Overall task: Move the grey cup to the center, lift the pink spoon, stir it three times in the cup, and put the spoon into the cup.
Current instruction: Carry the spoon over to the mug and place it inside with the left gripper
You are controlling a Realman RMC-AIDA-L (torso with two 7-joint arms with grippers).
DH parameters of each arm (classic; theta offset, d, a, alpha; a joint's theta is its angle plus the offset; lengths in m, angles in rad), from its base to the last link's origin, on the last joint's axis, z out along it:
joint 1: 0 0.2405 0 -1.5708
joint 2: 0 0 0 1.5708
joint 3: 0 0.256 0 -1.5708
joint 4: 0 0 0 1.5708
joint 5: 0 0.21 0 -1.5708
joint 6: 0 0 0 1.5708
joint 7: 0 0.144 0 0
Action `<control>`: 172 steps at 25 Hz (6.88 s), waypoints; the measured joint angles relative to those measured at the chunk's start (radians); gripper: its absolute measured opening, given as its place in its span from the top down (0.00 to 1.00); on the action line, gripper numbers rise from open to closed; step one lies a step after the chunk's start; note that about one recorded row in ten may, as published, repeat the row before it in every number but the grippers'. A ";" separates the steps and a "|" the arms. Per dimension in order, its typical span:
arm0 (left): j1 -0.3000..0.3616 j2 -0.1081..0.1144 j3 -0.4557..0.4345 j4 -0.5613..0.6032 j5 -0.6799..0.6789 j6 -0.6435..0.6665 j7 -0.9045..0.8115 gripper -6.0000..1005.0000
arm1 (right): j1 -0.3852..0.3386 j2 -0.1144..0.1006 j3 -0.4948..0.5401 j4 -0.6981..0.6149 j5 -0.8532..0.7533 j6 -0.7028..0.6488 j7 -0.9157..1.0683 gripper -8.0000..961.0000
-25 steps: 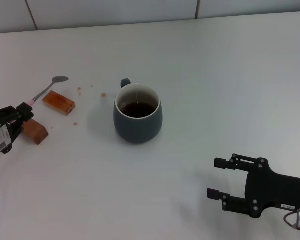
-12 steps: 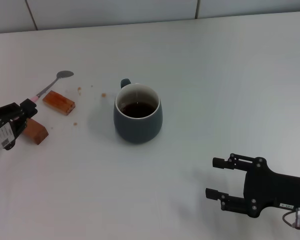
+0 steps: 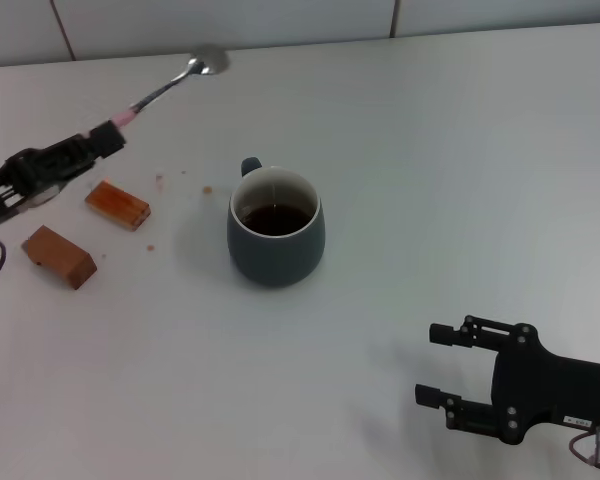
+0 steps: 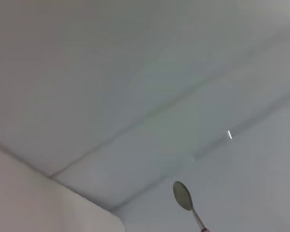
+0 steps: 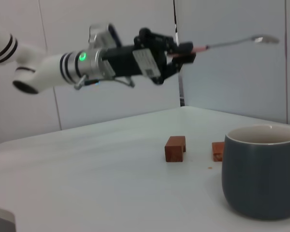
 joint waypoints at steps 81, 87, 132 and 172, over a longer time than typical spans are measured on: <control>-0.358 -0.046 1.189 1.089 0.854 -0.009 -0.200 0.87 | -0.067 0.000 0.049 0.062 0.007 0.029 0.002 0.26; -0.350 -0.046 1.194 1.116 0.802 0.031 -0.208 0.87 | -0.070 0.000 0.047 0.063 0.004 0.028 0.002 0.26; -0.356 -0.046 1.210 1.085 0.791 0.011 -0.234 0.87 | -0.070 -0.001 0.042 0.074 0.003 0.015 0.008 0.27; -0.344 -0.046 1.232 1.041 0.788 -0.074 -0.274 0.78 | -0.066 -0.001 0.041 0.077 0.004 0.007 0.008 0.27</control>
